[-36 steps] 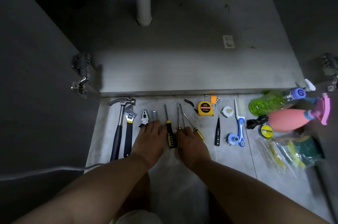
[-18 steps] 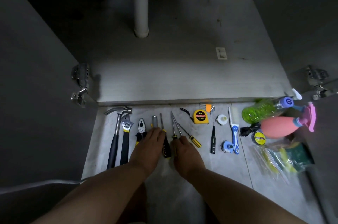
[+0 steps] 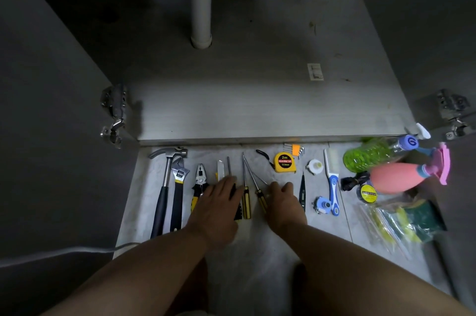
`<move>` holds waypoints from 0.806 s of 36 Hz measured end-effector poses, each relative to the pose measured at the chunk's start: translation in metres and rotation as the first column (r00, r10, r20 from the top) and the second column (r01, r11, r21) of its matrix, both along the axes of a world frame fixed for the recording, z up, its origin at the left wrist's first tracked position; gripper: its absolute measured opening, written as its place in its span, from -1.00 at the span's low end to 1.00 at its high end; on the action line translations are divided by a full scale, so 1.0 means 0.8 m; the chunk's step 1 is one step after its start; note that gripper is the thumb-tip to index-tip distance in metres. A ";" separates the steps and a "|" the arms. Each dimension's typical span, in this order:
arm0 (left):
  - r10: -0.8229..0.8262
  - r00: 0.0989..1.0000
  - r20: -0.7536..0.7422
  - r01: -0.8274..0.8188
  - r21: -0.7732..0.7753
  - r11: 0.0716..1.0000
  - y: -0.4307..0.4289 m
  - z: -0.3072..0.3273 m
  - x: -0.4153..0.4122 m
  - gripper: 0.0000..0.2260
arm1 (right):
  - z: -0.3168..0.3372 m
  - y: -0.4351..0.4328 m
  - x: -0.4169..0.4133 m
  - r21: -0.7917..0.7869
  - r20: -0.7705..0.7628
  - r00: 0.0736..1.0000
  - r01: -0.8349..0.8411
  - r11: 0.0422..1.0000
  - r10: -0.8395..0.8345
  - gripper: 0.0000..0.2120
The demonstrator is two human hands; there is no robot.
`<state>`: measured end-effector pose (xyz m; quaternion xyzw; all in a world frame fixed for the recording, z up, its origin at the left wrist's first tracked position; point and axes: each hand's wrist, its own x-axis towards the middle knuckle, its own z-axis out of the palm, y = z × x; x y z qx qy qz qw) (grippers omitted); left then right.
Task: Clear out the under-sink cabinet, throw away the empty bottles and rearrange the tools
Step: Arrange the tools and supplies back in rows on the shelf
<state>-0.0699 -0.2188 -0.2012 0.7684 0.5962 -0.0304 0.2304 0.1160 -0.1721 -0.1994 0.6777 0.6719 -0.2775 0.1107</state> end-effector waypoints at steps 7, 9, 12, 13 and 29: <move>-0.214 0.976 -0.041 0.218 0.117 0.969 0.006 -0.009 0.025 -0.40 | -0.013 0.001 0.008 0.012 -0.006 1.000 0.023 1.000 -0.023 -0.60; -0.243 0.966 -0.085 0.252 0.118 0.960 0.009 -0.014 0.033 -0.40 | -0.014 0.000 0.009 0.011 -0.019 1.000 0.019 1.000 -0.018 -0.61; -0.241 0.962 -0.131 0.254 0.091 0.963 0.014 -0.018 0.044 -0.39 | -0.013 -0.003 0.012 0.005 -0.023 1.000 0.009 1.000 -0.009 -0.65; -0.232 0.963 -0.138 0.244 0.077 0.967 0.016 -0.019 0.046 -0.39 | -0.013 -0.005 0.012 0.002 -0.024 1.000 0.007 1.000 -0.007 -0.65; -0.212 0.970 -0.116 0.217 0.025 0.976 0.013 -0.015 0.052 -0.41 | -0.009 -0.025 0.017 -0.030 -0.155 0.988 -0.017 0.999 0.013 -0.66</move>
